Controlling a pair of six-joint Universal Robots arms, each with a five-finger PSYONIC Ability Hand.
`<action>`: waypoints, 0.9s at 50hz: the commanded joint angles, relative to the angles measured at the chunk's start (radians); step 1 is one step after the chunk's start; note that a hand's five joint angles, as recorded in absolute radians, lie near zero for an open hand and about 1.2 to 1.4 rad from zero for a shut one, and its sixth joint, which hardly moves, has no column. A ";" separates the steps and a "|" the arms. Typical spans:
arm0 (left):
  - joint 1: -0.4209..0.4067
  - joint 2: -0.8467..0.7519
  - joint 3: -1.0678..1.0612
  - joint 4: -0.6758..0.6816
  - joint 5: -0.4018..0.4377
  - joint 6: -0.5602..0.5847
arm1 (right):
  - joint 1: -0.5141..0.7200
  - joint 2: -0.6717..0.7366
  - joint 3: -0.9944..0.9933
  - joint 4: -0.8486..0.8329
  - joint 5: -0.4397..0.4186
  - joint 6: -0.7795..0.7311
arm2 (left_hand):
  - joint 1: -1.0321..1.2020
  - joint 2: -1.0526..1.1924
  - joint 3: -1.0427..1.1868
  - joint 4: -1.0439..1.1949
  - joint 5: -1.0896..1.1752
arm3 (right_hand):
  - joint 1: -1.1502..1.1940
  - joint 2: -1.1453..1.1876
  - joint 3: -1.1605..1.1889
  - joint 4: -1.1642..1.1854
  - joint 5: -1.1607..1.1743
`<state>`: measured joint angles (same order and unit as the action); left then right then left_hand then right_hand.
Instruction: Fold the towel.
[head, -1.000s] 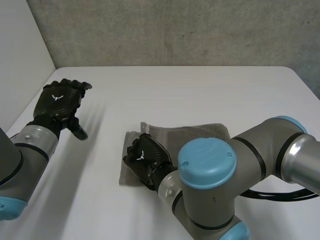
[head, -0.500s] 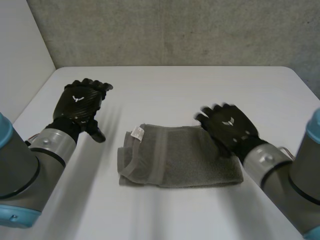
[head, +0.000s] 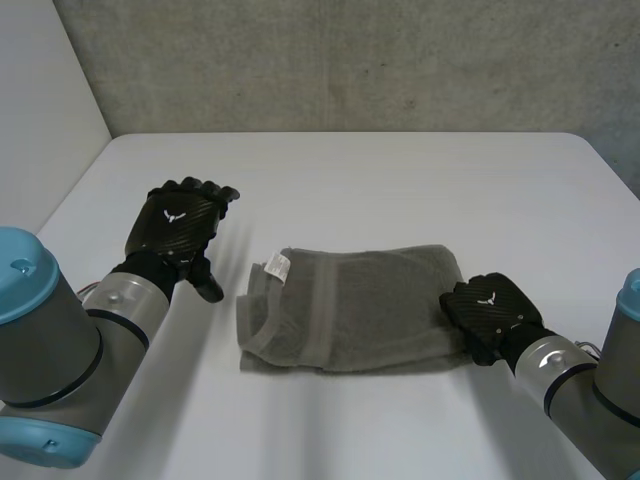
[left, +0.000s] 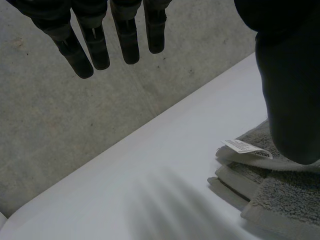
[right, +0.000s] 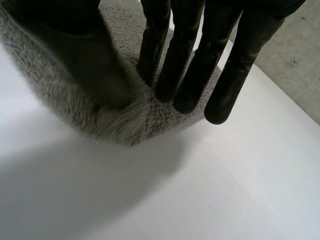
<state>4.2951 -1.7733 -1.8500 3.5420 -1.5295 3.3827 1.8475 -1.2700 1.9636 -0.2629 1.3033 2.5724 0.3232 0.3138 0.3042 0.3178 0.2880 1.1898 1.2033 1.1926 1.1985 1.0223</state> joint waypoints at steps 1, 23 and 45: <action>0.002 0.002 0.000 0.000 0.000 0.000 | 0.002 0.001 -0.011 -0.010 0.045 -0.001 | -0.080 -0.071 -0.061 -0.075 -0.220 | 0.207 0.193 0.204 0.198 0.199; 0.077 0.129 0.026 -0.002 -0.035 -0.038 | 0.654 0.256 -0.535 0.014 0.186 -0.517 | -0.083 -0.074 -0.064 -0.078 -0.223 | 0.207 0.193 0.204 0.198 0.199; 0.063 0.141 0.028 0.000 -0.038 -0.128 | 0.549 0.081 -0.445 0.054 0.088 0.047 | -0.066 -0.056 -0.047 -0.060 -0.205 | -0.955 -0.968 -0.958 -0.964 -0.962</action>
<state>4.3645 -1.6242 -1.8328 3.5386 -1.5649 3.2639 2.4898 -1.0697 1.4542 -0.2111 1.3889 2.4220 0.3231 0.3138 0.3042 0.3178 0.2875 0.3516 0.3409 0.3439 0.3340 0.1246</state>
